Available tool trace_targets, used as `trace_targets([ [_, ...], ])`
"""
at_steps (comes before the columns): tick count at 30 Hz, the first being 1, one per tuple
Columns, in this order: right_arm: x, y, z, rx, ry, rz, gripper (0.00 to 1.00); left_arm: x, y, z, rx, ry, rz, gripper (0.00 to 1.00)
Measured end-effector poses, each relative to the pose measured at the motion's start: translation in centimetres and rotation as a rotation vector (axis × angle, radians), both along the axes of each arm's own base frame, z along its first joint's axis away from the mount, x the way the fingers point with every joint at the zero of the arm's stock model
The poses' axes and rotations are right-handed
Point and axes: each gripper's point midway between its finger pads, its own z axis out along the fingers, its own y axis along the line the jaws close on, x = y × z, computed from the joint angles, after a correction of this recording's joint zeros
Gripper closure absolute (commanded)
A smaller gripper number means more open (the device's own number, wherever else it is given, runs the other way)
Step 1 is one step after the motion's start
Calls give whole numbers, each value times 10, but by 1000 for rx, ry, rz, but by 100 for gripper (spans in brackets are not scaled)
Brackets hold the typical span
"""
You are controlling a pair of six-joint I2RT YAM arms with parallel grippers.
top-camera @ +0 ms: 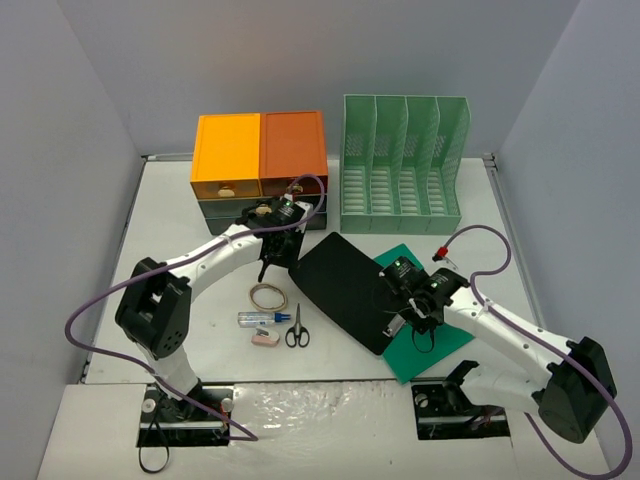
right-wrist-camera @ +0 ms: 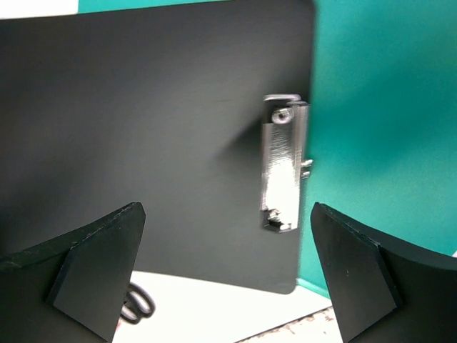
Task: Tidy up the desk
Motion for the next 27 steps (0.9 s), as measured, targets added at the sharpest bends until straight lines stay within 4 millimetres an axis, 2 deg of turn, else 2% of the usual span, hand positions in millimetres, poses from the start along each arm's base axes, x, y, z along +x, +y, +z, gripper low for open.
trace_targets([
  [8,-4,0,-10,-27,45,24,1,-1,20,-7,51,-5,65,100],
  [17,-5,0,-11,-37,53,39,1,-15,39,-19,133,39,87,100],
  [23,-5,0,-12,-39,55,41,1,-22,42,-22,159,57,76,100],
  [25,-5,0,-12,-39,55,40,1,-23,38,-19,146,50,55,100],
  [27,-5,0,-12,-39,55,40,1,-25,31,-13,122,39,30,95],
])
